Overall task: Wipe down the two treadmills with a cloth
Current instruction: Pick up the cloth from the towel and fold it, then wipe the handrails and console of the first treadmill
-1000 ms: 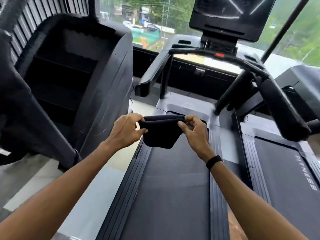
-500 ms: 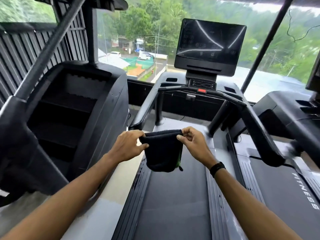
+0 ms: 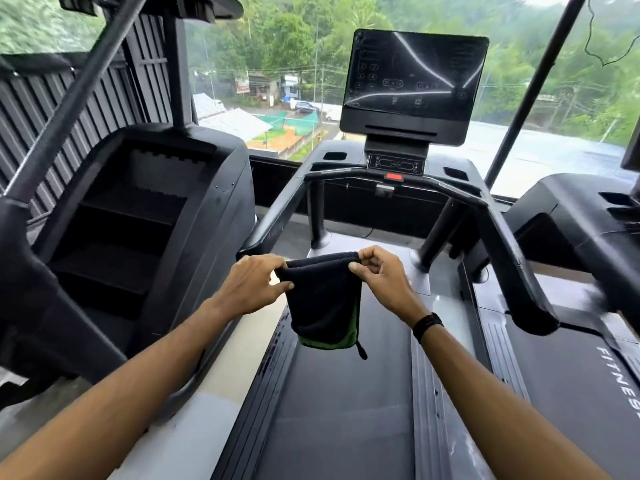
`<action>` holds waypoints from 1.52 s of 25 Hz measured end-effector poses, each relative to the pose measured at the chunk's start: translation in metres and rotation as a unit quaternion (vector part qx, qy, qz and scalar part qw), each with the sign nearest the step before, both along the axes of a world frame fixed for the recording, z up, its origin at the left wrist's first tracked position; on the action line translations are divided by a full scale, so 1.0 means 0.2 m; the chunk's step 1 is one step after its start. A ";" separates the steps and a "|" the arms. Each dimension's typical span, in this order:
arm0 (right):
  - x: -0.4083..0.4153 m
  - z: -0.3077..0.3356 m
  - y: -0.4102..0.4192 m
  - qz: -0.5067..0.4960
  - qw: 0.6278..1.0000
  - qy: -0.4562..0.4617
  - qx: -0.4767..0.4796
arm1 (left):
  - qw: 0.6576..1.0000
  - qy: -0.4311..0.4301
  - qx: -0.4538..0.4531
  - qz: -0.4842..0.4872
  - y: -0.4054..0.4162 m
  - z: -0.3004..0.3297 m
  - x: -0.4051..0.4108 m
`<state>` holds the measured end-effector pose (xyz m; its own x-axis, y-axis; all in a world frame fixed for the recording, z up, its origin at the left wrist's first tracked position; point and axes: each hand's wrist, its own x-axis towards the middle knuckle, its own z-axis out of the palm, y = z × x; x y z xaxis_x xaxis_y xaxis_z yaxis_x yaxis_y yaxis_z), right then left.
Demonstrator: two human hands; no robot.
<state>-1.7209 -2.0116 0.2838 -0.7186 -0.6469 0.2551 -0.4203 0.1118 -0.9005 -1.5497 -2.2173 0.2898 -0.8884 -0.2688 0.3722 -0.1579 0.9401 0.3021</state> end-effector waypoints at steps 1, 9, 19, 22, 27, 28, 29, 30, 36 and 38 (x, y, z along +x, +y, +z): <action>-0.01 0.00 0.01 0.003 1.000 0.001 0.006 | 1.000 -0.006 0.002 0.004 0.02 -0.01 0.00; -0.04 0.00 -0.03 0.040 0.999 0.025 0.003 | 0.998 -0.024 0.003 0.059 -0.01 -0.01 -0.03; -0.03 -0.16 -0.39 0.047 0.995 -0.072 0.043 | 0.994 -0.084 0.022 0.069 -0.35 -0.14 -0.01; 0.05 -0.25 -0.59 0.016 0.989 -0.142 0.024 | 0.991 -0.103 0.058 0.068 -0.53 -0.18 0.01; 0.15 -0.42 -0.91 -0.071 0.975 -0.212 -0.008 | 0.987 -0.118 0.070 0.078 -0.77 -0.27 0.00; 0.16 -0.45 -0.95 -0.085 0.973 -0.215 -0.015 | 0.987 -0.125 0.062 0.084 -0.81 -0.29 -0.01; 0.16 -0.48 -0.99 -0.093 0.971 -0.219 -0.016 | 0.985 -0.132 0.055 0.091 -0.85 -0.31 -0.03; 0.15 -0.51 -1.04 -0.101 0.969 -0.224 -0.014 | 0.985 -0.133 0.051 0.098 -0.89 -0.33 -0.06; 0.06 -0.71 -1.32 -0.151 0.970 -0.192 0.006 | 0.984 -0.131 0.060 0.105 -1.16 -0.45 -0.23; 0.05 -0.77 -1.42 -0.157 0.971 -0.180 -0.030 | 0.985 -0.149 0.046 0.078 -1.25 -0.51 -0.30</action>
<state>-1.7115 -2.2954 0.1306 -0.9275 -0.3735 -0.0181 -0.0316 0.1266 -0.9915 -1.6094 -2.4670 0.1886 -0.8993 -0.4318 0.0691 -0.3935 0.8680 0.3030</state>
